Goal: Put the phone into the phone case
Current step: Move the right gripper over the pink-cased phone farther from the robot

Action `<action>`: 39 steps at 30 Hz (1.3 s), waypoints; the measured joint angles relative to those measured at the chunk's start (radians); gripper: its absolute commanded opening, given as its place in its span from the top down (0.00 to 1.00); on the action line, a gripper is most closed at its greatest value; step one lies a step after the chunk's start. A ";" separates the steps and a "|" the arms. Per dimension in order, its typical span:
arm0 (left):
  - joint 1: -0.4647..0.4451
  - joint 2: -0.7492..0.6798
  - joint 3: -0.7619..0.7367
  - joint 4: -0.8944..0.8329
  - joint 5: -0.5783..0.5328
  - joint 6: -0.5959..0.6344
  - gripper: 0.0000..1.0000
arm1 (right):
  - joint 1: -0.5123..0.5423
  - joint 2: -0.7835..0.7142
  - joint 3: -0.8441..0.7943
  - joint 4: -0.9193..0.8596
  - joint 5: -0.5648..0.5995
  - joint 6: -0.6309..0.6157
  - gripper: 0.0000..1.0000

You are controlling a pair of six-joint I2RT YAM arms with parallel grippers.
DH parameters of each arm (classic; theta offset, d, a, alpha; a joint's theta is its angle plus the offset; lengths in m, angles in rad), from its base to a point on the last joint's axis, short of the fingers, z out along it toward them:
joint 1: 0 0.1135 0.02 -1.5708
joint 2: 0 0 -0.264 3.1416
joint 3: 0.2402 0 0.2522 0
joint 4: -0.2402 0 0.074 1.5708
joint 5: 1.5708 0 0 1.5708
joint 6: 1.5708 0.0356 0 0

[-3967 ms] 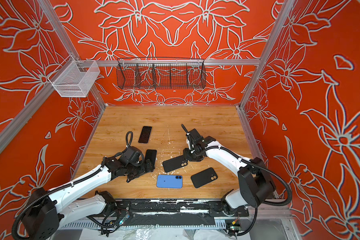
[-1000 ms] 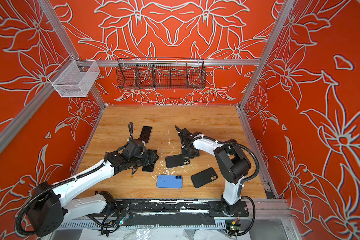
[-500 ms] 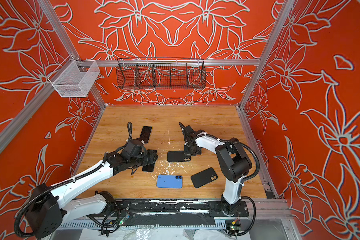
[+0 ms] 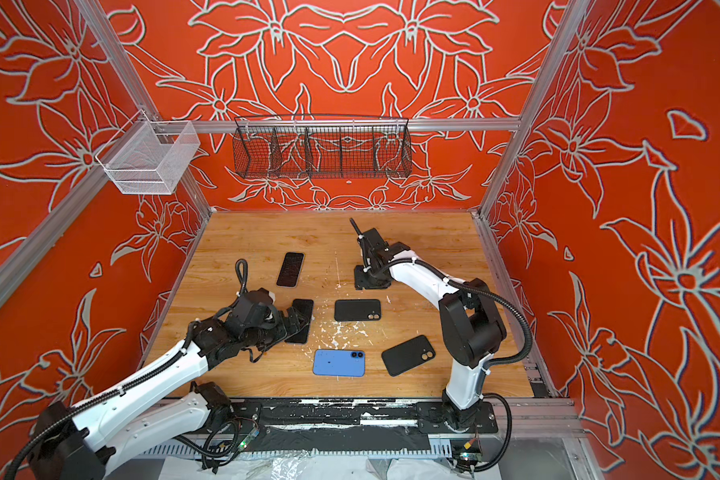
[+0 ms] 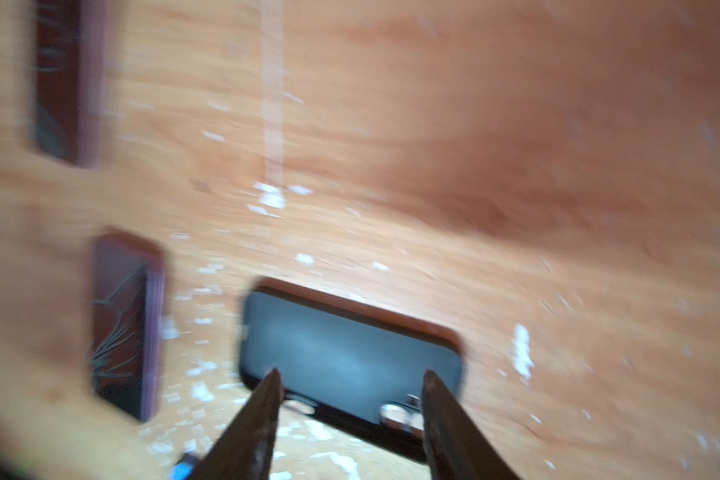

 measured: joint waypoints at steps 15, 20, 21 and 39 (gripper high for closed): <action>0.000 -0.028 -0.196 0.167 0.064 -0.283 0.03 | 0.169 0.474 0.456 0.030 -0.319 -0.040 0.36; 0.000 0.008 -0.224 0.235 0.051 -0.294 0.03 | 0.185 0.517 0.477 0.032 -0.373 -0.026 0.35; 0.000 0.015 -0.231 0.248 0.045 -0.294 0.03 | 0.185 0.523 0.482 0.033 -0.380 -0.026 0.34; 0.014 0.003 -0.327 0.460 -0.052 -0.285 0.03 | 0.185 0.560 0.503 0.019 -0.433 -0.043 0.30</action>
